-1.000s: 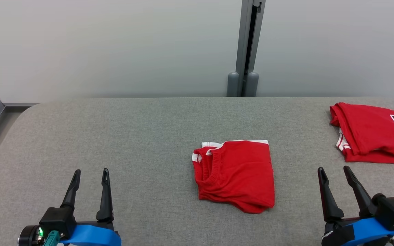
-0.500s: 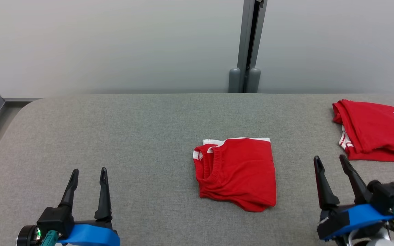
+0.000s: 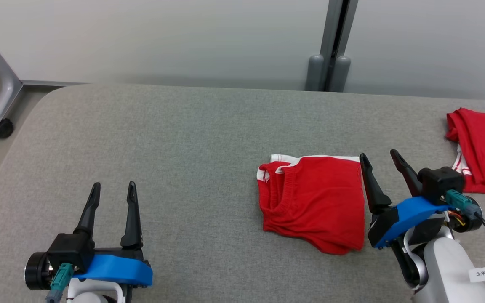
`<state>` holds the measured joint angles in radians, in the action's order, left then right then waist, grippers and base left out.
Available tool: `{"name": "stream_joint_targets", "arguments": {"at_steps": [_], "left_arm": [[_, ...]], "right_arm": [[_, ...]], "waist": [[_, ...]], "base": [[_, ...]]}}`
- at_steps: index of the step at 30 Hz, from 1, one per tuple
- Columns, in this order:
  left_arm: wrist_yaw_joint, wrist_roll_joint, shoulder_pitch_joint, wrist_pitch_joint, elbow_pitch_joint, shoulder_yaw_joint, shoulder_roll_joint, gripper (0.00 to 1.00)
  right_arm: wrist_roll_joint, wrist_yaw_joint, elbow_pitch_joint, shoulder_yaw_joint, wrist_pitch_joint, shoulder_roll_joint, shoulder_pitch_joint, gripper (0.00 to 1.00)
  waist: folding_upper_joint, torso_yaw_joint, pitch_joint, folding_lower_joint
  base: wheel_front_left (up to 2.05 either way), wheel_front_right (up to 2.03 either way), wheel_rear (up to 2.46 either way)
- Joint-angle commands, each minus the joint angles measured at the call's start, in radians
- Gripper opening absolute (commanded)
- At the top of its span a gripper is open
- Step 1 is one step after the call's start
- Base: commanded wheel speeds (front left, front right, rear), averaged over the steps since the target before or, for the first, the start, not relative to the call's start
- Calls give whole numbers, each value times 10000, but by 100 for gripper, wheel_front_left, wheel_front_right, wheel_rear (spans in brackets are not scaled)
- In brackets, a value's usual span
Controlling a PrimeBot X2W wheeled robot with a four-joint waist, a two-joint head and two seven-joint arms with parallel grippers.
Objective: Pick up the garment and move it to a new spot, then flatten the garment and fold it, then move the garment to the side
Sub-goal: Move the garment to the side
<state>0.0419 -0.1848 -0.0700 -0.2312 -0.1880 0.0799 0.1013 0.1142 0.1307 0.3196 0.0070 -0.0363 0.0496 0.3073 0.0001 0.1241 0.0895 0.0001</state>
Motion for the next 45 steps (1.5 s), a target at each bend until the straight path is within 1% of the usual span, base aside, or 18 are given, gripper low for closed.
{"name": "stream_joint_targets", "arguments": {"at_steps": [1,6,12,17,20,21,22,23,26,29,35,41,45], "left_arm": [[38,-34,-143,-61,-39,32,3,100],[62,-86,-436,-172,-240,130,-55,100],[72,-149,-618,-264,-439,138,-84,100],[91,-154,-712,-310,-542,172,-115,100],[114,-154,-834,-326,-624,228,-149,100],[117,-166,-845,-333,-659,234,-155,100],[118,-178,-837,-338,-693,233,-158,100],[122,-194,-839,-337,-735,218,-157,100],[163,-254,-861,-344,-798,172,-157,100],[163,-264,-846,-342,-735,159,-192,100],[187,-259,-913,-344,-526,127,-226,100],[276,-169,-1177,-344,-353,60,-168,100],[311,-107,-1424,-346,-273,93,-170,100]], "right_arm": [[-44,2,170,-40,-11,19,162,100],[-238,2,1582,-301,-203,19,480,100],[-325,2,3144,-560,-649,21,546,100],[-155,2,4200,-400,-1042,21,756,100],[313,3,4788,-63,-1272,13,925,100],[521,2,4886,47,-1453,8,1015,47],[554,2,5019,192,-1564,8,1095,17],[603,2,5160,305,-1636,10,1170,0],[563,2,5390,352,-1886,33,1461,0],[235,0,5472,251,-2042,44,1646,0],[-676,0,5004,-21,-2161,146,1802,0],[-1120,0,4228,-158,-1948,648,1888,0],[-1133,0,3665,-272,-1779,1085,1864,0]], "waist": [[-1,217,228,-1],[-1,573,586,-1],[-1,769,801,-1],[-1,838,931,-1],[-1,863,959,-1],[-1,860,953,-1],[-1,828,946,-1],[-1,781,945,-1],[-1,584,986,-1],[-1,277,1048,-1],[-1,-518,1289,-1],[-1,-1363,1761,-1],[-1,-1700,2051,-1]], "base": [[0,0,0],[0,0,0],[0,0,0],[0,0,0],[0,0,0],[0,0,0],[0,0,0],[0,0,0],[0,0,0],[0,0,0],[0,0,0],[0,0,0],[0,0,0]]}}
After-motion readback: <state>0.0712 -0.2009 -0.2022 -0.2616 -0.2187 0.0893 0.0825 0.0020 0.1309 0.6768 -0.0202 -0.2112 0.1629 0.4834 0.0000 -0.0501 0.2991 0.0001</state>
